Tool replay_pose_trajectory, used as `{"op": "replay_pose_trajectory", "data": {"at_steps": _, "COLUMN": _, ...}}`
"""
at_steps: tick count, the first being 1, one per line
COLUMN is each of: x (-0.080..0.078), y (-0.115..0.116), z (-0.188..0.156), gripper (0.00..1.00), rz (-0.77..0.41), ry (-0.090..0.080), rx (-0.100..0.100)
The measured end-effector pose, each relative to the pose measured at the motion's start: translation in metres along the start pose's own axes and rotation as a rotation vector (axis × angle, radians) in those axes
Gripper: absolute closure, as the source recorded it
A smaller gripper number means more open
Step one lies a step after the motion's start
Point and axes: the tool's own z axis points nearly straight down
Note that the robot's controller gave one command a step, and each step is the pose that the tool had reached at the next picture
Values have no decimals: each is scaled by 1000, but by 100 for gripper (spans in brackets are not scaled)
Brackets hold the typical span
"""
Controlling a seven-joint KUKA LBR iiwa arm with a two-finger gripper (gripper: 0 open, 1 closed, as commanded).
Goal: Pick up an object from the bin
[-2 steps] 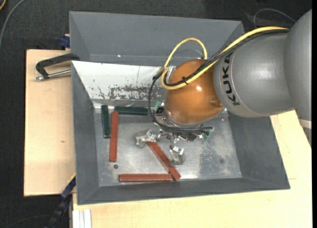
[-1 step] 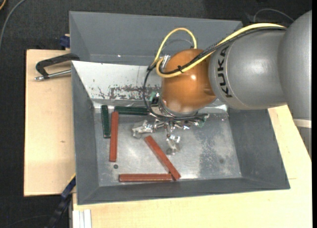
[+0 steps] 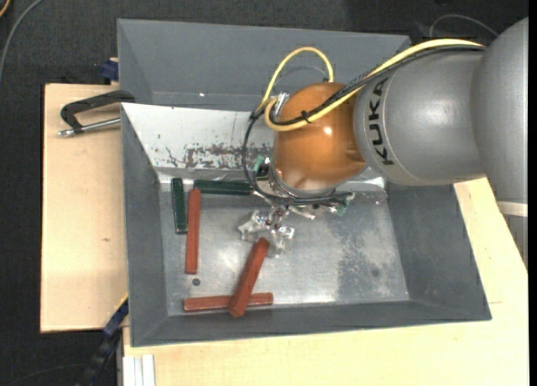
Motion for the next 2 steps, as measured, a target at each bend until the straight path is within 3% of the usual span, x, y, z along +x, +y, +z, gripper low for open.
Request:
{"op": "replay_pose_trajectory", "data": {"at_steps": 1, "x": 2, "y": 19, "z": -123, "gripper": 100, "rz": -167, "ry": 0, "rx": -1}}
{"op": "replay_pose_trajectory", "data": {"at_steps": 2, "x": 15, "y": 36, "z": -158, "gripper": 100, "rz": 78, "ry": -1, "rx": 1}}
